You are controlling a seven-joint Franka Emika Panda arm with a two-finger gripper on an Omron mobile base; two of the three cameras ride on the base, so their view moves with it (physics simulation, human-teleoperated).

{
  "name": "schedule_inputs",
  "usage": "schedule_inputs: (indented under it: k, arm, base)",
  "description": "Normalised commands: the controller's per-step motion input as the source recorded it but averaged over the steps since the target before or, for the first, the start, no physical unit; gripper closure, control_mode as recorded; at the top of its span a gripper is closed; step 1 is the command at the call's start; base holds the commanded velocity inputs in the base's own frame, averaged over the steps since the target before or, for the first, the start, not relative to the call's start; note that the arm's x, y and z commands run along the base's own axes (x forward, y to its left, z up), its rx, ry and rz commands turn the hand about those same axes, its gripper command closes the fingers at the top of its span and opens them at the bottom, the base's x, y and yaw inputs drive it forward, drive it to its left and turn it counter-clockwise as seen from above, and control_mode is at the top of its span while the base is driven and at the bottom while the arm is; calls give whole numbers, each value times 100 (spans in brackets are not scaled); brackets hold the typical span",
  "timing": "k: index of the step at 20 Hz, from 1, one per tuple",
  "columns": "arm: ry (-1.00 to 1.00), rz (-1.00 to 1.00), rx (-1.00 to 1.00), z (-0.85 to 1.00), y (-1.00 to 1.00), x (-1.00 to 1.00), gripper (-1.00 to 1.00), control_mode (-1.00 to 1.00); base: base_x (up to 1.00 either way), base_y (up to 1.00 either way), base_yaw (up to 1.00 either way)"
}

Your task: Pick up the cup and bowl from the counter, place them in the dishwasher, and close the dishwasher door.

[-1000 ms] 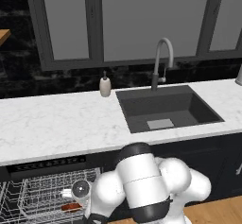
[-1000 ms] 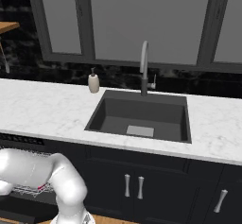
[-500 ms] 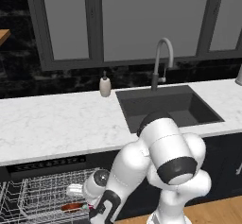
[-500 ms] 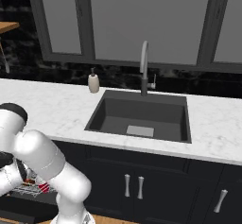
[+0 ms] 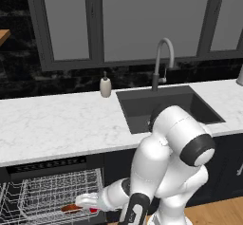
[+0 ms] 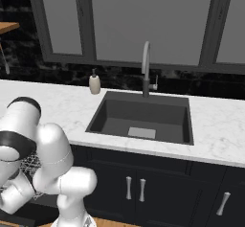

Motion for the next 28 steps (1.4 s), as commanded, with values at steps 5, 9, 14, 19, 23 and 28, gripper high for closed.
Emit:
schedule_inputs:
  k: [5, 9, 14, 19, 23, 28]
  arm:
    - [31, 0, -3, 70, 47, -7, -100, -100]
    - [47, 0, -30, 1, 59, 5, -100, -100]
    - [46, -2, -23, -4, 33, 19, -100, -100]
    - [6, 0, -24, -17, 17, 18, -100, -100]
    - [-5, 0, -14, -25, 3, 25, -100, -100]
    - [-6, 0, -16, -37, 32, 11, -100, -100]
  base:
    - [0, 0, 0]
    - [0, 0, 0]
    - [0, 0, 0]
    - [0, 0, 0]
    - [0, 0, 0]
    - [0, 0, 0]
